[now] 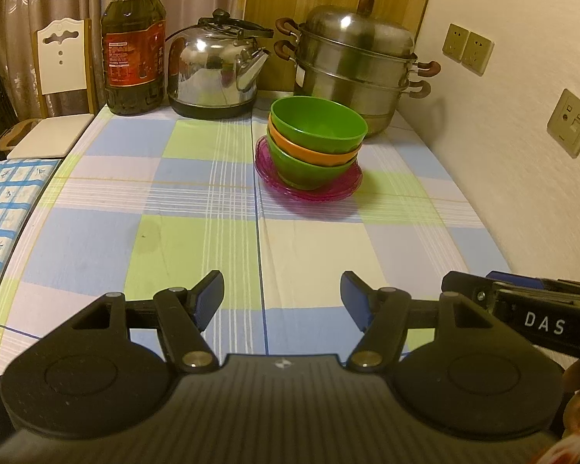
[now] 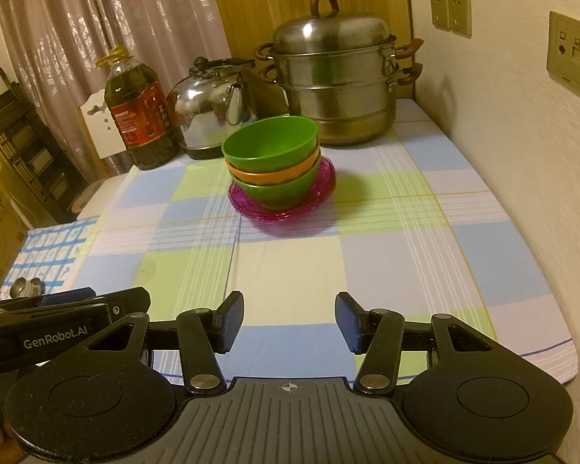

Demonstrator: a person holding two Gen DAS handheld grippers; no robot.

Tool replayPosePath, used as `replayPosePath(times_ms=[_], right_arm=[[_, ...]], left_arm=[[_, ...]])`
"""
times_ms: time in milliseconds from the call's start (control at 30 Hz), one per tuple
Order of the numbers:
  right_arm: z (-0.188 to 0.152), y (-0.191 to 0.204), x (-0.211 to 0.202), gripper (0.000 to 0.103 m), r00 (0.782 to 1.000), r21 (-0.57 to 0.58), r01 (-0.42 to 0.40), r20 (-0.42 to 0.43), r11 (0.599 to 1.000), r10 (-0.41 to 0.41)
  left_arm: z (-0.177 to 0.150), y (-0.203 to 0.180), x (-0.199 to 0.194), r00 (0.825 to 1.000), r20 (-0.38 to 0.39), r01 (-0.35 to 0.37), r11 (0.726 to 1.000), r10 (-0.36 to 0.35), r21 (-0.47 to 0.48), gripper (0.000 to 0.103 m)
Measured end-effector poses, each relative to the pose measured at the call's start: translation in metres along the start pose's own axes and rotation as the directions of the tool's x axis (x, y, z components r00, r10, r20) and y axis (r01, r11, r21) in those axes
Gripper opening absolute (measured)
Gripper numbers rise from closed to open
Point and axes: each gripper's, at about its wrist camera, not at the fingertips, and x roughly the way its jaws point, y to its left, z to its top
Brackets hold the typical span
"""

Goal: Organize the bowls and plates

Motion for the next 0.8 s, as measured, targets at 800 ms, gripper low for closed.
replayPosePath(times_ms=[800], right_arm=[[0.0003, -0.0005, -0.0001, 0.053, 1.000, 0.001, 0.000, 0.000, 1.000, 0.000]], left_arm=[[0.0010, -0.0035, -0.0013, 1.000, 0.002, 0.007, 1.000, -0.007, 0.006, 0.064]])
